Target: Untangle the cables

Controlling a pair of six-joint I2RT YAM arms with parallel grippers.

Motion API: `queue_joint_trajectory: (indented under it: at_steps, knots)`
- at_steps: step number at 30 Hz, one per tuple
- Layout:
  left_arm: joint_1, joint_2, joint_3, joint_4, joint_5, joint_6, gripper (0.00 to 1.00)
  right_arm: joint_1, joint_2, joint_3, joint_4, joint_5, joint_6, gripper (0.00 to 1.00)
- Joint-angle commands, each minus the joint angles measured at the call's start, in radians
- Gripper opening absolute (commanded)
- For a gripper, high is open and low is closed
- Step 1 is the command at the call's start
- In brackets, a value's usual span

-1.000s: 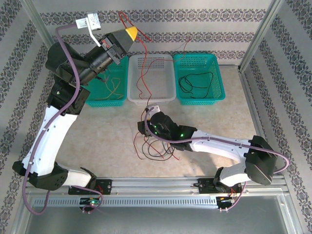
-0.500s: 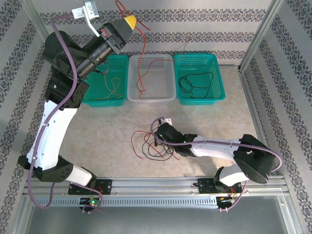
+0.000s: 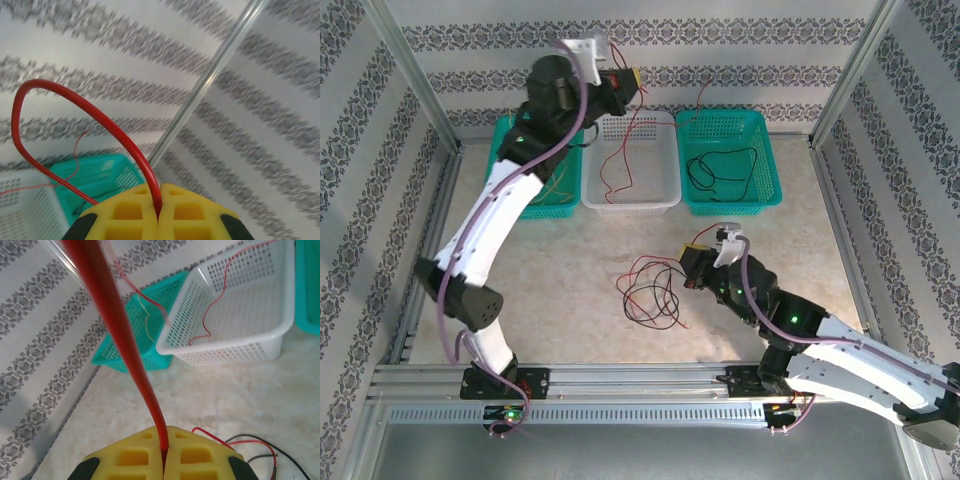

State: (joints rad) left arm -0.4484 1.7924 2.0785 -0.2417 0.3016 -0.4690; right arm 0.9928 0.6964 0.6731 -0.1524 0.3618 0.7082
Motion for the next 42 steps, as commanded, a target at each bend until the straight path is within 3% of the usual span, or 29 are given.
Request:
queue_joint_trajectory:
  at_steps: [1,12,13,16,20,28,34,39,42]
  knots:
    - [0.016,0.064,0.012,0.014,-0.030,0.099,0.00,0.012,0.013,0.069,-0.111,0.000,-0.075,0.00]
    - [0.017,0.298,0.079,0.032,-0.104,0.236,0.00,0.010,0.017,0.181,-0.075,-0.126,-0.103,0.00]
    - [0.018,0.316,0.084,0.028,-0.101,0.242,0.04,0.010,0.017,0.198,-0.082,-0.123,-0.109,0.00]
    - [0.022,0.355,0.084,0.003,-0.108,0.245,0.34,0.009,0.026,0.244,-0.096,-0.114,-0.124,0.00]
    - [0.024,0.339,0.027,-0.008,-0.123,0.253,0.50,0.005,0.048,0.309,-0.101,-0.106,-0.151,0.00]
    - [0.043,0.090,-0.250,0.078,-0.216,0.229,0.58,-0.057,0.146,0.512,-0.118,-0.130,-0.199,0.00]
    - [0.051,-0.263,-0.641,0.315,0.014,0.175,0.64,-0.104,0.232,0.654,-0.091,-0.207,-0.203,0.00]
    - [0.062,-0.529,-0.862,0.436,0.115,0.111,0.71,-0.132,0.277,0.738,-0.077,-0.247,-0.209,0.00]
    - [0.062,-0.623,-0.955,0.598,0.304,0.072,0.74,-0.166,0.299,0.772,-0.062,-0.293,-0.185,0.00]
